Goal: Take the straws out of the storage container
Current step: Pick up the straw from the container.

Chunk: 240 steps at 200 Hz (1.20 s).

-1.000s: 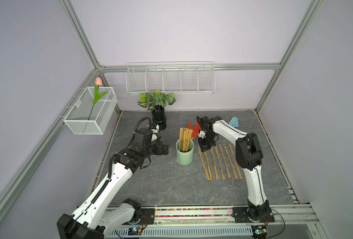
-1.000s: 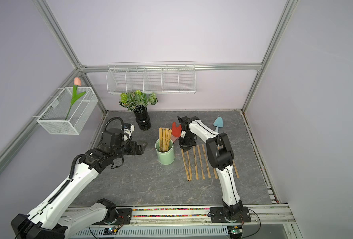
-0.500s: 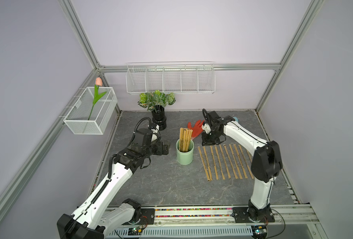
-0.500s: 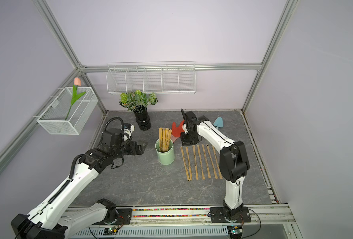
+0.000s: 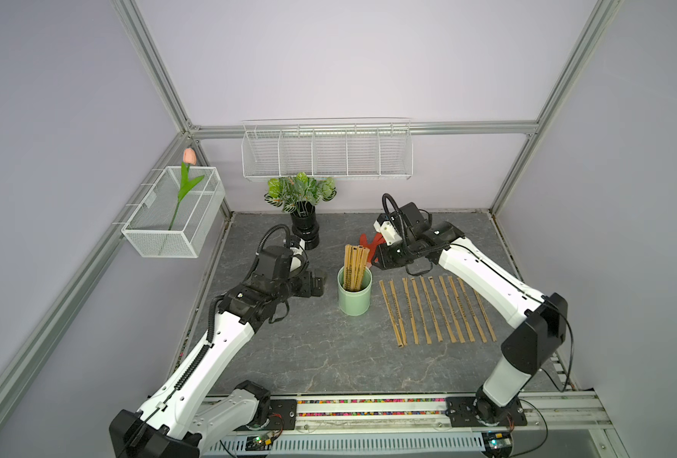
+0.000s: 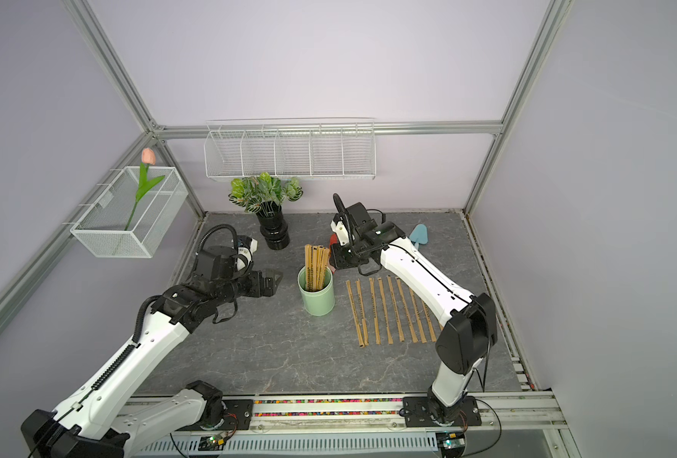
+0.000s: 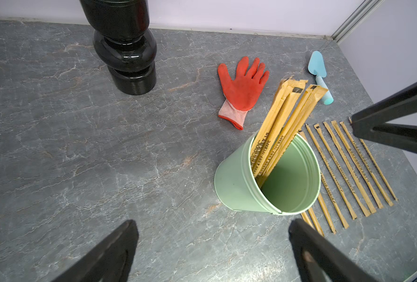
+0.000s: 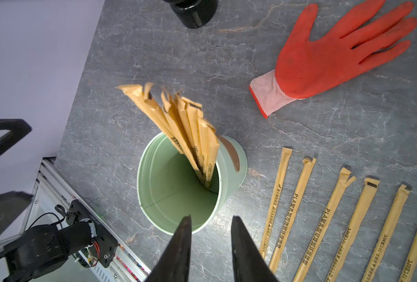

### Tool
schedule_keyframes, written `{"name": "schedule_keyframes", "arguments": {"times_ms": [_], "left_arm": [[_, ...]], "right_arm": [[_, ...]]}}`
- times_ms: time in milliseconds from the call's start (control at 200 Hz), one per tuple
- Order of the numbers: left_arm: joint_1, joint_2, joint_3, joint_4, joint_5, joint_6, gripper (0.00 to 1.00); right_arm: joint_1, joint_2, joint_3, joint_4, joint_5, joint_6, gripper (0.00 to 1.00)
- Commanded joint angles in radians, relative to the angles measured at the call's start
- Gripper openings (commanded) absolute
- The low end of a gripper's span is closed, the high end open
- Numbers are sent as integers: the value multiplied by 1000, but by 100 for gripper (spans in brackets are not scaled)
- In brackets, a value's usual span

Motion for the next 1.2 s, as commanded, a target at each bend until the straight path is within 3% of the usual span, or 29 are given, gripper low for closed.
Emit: {"name": "schedule_keyframes", "arguments": {"times_ms": [0,580,1195], "left_arm": [[-5,1,11,-12,-8,10,100],[-5,13,11,-12,-5,10,100],[-5,13,12,-13,-3,12,100]], "right_arm": [[6,32,29,31,-19,6,31],[8,131,80,45,-48,9,30],[7,180,115,44,-65,10,19]]}}
